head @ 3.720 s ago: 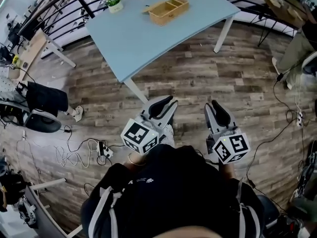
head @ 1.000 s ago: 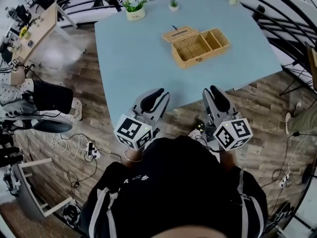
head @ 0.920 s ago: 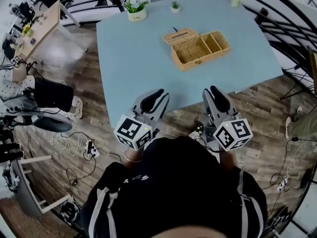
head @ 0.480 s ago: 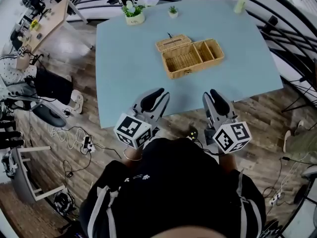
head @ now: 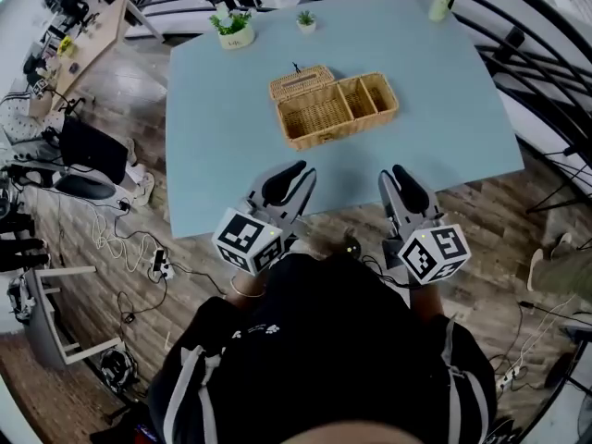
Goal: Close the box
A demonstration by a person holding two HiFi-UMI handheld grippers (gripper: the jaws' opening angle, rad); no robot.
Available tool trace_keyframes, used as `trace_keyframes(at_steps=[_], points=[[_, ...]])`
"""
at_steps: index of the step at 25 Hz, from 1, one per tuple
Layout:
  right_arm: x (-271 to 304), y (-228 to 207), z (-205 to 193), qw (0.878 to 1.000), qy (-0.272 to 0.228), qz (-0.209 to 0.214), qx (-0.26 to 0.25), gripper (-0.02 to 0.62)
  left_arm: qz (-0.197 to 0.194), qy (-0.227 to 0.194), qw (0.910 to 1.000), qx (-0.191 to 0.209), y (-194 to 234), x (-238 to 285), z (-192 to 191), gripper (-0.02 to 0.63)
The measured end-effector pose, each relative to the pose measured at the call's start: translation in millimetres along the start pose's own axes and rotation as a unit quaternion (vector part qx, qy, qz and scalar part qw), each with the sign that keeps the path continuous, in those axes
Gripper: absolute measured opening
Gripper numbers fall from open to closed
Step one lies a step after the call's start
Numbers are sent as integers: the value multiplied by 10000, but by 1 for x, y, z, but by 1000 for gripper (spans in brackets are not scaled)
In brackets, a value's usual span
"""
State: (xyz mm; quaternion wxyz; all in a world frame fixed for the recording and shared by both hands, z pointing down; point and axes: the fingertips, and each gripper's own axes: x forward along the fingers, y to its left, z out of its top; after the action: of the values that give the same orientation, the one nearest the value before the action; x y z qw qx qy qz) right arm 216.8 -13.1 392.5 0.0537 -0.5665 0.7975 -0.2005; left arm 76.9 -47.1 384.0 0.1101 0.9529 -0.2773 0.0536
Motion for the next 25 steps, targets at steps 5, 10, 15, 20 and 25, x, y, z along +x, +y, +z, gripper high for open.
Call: trace_keyframes(at_steps=[5, 10, 15, 20, 25], points=[[1, -15, 5, 9999, 7, 122, 41, 117, 182, 47, 9998, 15, 1, 12, 1, 57], [8, -20, 11, 9996, 17, 280, -2, 117, 326, 30, 9994, 61, 5, 16, 5, 57], [30, -25, 27, 9988, -15, 434, -242, 118, 615, -100, 9980, 58, 30, 13, 11, 57], [57, -30, 51, 9969, -38, 584, -531, 118, 930, -150, 9956, 26, 74, 16, 15, 57], [87, -37, 78, 9949, -5, 712, -716, 118, 1129, -238, 9933, -20, 107, 23, 28, 57]])
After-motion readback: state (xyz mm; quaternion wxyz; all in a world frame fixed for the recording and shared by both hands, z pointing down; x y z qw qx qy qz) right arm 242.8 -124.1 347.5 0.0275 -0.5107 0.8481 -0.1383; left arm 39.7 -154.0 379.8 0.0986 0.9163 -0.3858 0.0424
